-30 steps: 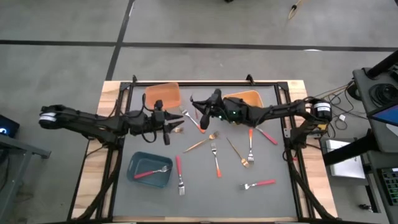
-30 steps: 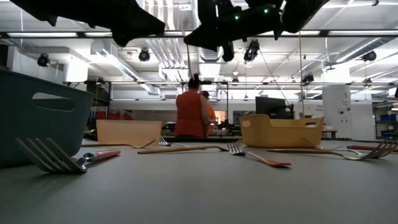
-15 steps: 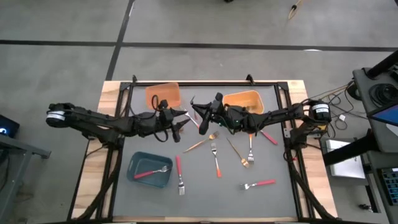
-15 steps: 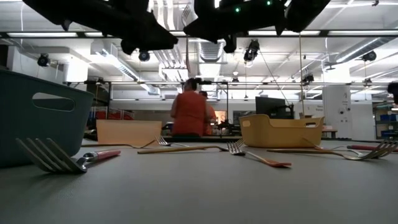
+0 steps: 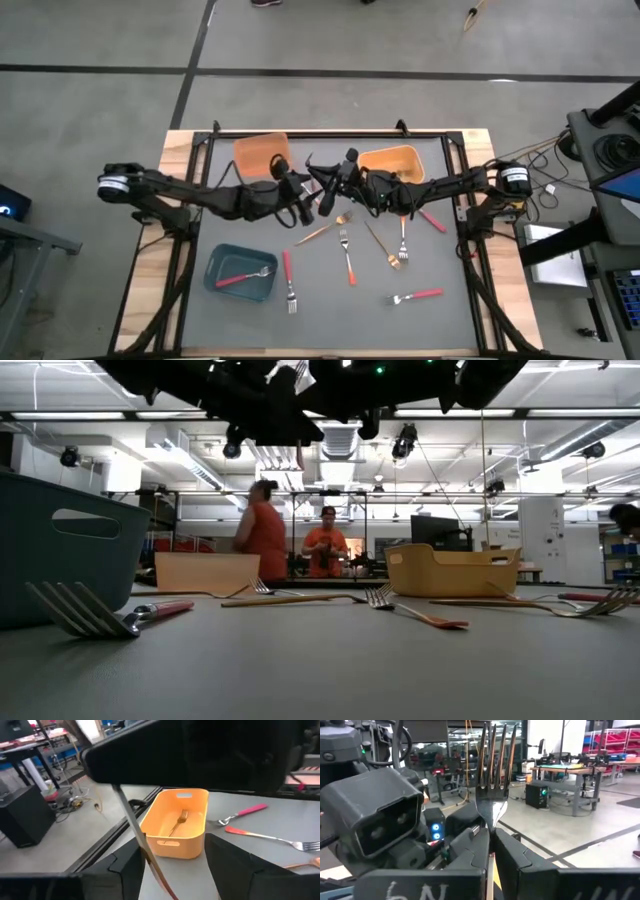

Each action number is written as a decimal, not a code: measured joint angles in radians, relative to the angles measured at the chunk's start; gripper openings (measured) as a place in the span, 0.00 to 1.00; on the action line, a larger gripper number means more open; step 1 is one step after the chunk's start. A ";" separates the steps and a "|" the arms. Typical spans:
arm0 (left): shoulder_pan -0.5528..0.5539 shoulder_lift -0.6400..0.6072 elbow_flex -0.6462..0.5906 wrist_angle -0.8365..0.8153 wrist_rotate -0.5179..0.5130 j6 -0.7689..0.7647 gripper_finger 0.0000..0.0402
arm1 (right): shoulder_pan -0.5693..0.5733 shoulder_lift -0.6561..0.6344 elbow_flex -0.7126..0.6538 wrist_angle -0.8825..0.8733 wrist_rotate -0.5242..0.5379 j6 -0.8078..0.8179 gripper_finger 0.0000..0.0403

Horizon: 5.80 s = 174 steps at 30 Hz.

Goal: Sort silverware by color (type)
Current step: Put the orange fork into the orange bin

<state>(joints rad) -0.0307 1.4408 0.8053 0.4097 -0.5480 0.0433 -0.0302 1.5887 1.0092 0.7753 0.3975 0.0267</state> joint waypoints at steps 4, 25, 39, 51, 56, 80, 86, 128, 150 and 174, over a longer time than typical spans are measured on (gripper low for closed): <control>0.000 0.018 0.054 -0.101 -0.018 0.000 0.38 | 0.000 0.000 0.000 0.002 0.000 0.018 0.03; 0.002 -0.003 0.083 -0.212 0.032 -0.047 0.00 | 0.002 -0.003 0.000 -0.048 -0.015 0.027 0.11; -0.001 -0.146 0.083 -0.480 0.393 -0.045 0.00 | 0.000 -0.109 0.001 -0.234 -0.213 0.024 0.36; -0.001 -0.186 0.083 -0.449 0.461 -0.037 0.00 | 0.001 -0.143 0.001 -0.254 -0.298 0.032 0.17; -0.001 -0.199 0.083 -0.439 0.488 -0.070 0.00 | -0.002 -0.148 0.001 -0.280 -0.291 0.024 0.04; 0.001 -0.235 0.036 -0.436 0.454 -0.151 0.00 | 0.033 -0.428 0.009 -0.907 -0.384 0.109 0.56; 0.002 -0.234 0.036 -0.404 0.451 -0.157 0.00 | 0.039 -0.379 0.008 -0.915 -0.368 0.104 0.63; 0.002 -0.232 0.036 -0.402 0.343 -0.126 0.00 | 0.039 -0.283 0.008 -0.712 -0.187 0.094 0.02; 0.001 -0.232 0.036 -0.520 0.184 0.041 0.40 | 0.010 -0.300 0.008 -0.841 -0.186 0.227 0.02; 0.002 0.071 0.036 -0.003 0.038 0.432 0.47 | -0.047 -0.252 0.012 -0.909 -0.081 0.412 0.02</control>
<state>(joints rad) -0.0292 1.5116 0.8413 0.4063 -0.5096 0.4751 -0.0776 1.3365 1.0216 -0.1337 0.3161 0.4383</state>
